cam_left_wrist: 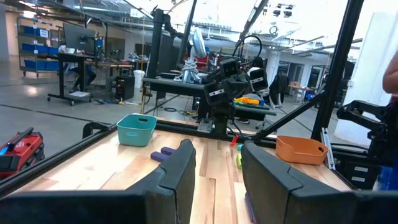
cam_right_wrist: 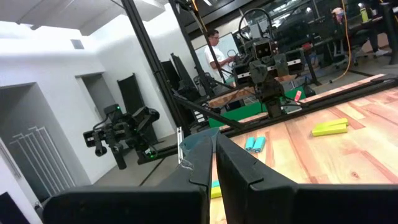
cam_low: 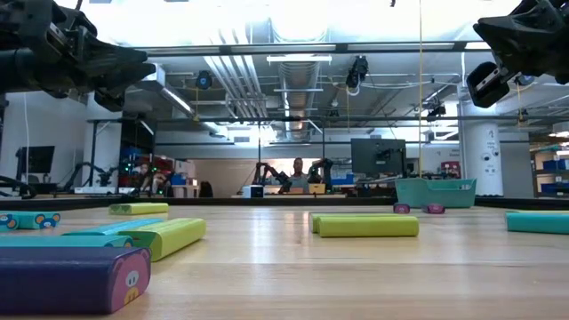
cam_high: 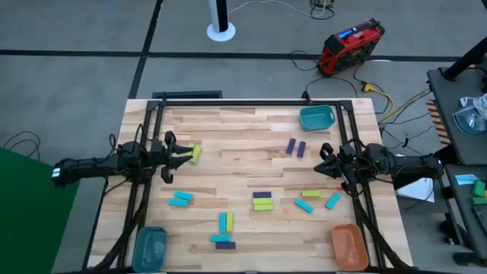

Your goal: Sort blocks

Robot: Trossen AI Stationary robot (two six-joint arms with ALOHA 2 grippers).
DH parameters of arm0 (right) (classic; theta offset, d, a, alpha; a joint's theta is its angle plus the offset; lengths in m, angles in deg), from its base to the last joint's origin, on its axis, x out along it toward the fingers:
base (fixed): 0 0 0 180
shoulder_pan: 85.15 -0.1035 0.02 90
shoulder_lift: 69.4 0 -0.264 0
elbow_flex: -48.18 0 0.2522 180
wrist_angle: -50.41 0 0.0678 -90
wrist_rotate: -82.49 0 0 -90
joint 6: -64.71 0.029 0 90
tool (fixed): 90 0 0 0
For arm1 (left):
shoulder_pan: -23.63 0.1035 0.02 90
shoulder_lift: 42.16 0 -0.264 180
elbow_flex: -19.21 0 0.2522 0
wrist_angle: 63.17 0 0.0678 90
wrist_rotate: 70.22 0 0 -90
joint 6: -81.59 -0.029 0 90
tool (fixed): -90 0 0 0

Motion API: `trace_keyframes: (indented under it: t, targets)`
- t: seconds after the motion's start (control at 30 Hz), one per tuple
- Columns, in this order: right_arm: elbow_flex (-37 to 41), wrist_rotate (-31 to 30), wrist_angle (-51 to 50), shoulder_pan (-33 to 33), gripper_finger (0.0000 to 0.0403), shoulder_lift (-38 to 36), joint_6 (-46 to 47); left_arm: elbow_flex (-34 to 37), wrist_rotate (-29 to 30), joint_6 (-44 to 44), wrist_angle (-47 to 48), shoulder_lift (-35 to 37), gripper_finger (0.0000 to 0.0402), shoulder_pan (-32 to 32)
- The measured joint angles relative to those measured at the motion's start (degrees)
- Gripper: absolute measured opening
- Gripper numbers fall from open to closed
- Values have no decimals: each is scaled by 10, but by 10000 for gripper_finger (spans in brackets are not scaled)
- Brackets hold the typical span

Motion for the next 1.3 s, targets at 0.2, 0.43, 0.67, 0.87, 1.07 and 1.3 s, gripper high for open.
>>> trace_keyframes:
  t: [0.2, 0.43, 0.67, 0.87, 1.07, 1.3]
  targets:
    - [0, 0, 0, 0, 13, 0, 0, 0, 0, 0, 0, 0, 109, 0]
    - [0, 0, 0, 0, 13, 0, 0, 0, 0, 0, 0, 0, 109, 0]
    - [0, 0, 0, 0, 13, 0, 0, 0, 0, 16, -8, 0, 109, 0]
    - [0, -11, 4, 0, 13, 0, -1, 0, 12, 182, -93, 0, 109, 0]
    - [0, -213, 70, 0, 13, 0, 163, 0, 31, 193, -274, 0, 109, 0]
    - [-34, -318, 50, 0, 13, 23, 261, 0, 156, 196, -457, 0, 109, 0]
